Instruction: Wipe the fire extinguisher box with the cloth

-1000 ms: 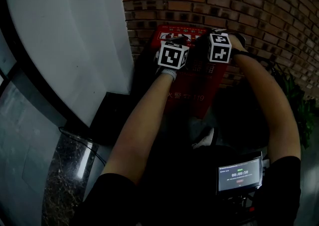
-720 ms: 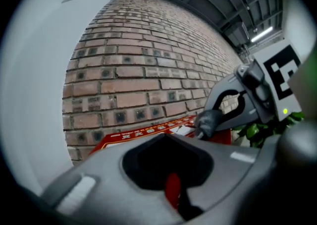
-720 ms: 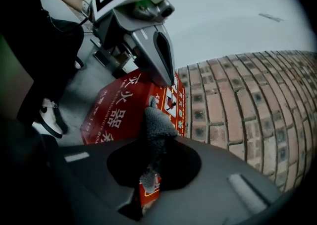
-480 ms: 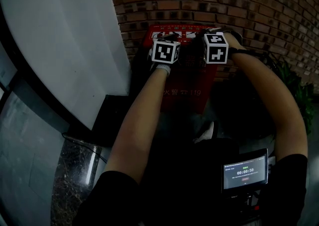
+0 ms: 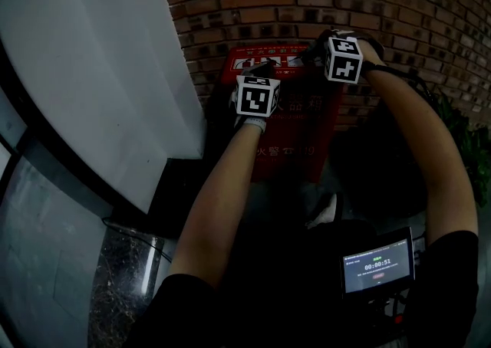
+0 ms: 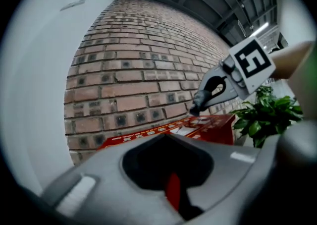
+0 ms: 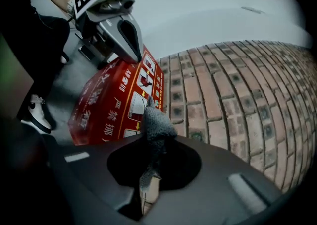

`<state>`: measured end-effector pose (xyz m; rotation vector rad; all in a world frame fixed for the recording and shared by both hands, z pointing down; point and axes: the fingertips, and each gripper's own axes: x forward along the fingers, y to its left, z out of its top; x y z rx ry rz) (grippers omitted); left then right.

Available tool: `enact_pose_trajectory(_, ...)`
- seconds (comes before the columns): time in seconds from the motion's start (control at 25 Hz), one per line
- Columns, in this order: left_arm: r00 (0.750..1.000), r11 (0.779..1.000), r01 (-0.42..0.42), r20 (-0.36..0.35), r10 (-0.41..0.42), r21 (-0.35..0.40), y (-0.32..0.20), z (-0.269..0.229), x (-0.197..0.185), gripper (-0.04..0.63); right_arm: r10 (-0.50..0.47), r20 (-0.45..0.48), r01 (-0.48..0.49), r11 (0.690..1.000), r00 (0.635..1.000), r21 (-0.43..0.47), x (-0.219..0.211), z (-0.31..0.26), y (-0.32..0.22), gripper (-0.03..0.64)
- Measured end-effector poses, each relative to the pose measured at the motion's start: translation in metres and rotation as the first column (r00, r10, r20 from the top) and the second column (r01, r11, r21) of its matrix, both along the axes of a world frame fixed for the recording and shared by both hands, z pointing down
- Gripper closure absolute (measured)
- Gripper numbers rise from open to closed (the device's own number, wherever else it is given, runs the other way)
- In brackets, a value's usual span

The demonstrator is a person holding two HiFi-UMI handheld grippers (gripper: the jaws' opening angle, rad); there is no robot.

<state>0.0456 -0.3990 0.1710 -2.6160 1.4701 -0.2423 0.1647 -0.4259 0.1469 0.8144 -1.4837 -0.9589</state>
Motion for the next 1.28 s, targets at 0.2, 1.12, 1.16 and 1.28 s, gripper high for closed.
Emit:
enact_pose_trajectory(0.2, 0.999, 1.0, -0.013, -0.046, 0.014, 0.019, 0.001, -0.003, -0.001, 0.594, 0.033, 0.027, -0.033, 0.999, 0.999, 0.003, 0.006, 0.006, -0.032, 0.594)
enact_pose_trajectory(1.12, 0.995, 0.995, -0.035, -0.086, 0.043, 0.097, -0.004, -0.003, 0.0, 0.594, 0.054, -0.069, -0.06, 0.994, 0.996, -0.094, 0.01, 0.041, -0.09, 0.595)
enact_pose_trajectory(1.16, 0.995, 0.995, -0.033, -0.086, 0.041, 0.091, -0.004, -0.003, 0.0, 0.594, 0.055, -0.067, -0.061, 0.993, 0.996, -0.1, 0.01, 0.042, -0.087, 0.595)
enact_pose_trajectory(1.28, 0.996, 0.996, -0.032, -0.082, 0.038, 0.081, -0.002, -0.003, -0.001, 0.594, 0.053, -0.071, -0.061, 0.991, 0.996, -0.115, 0.01, 0.042, -0.074, 0.595)
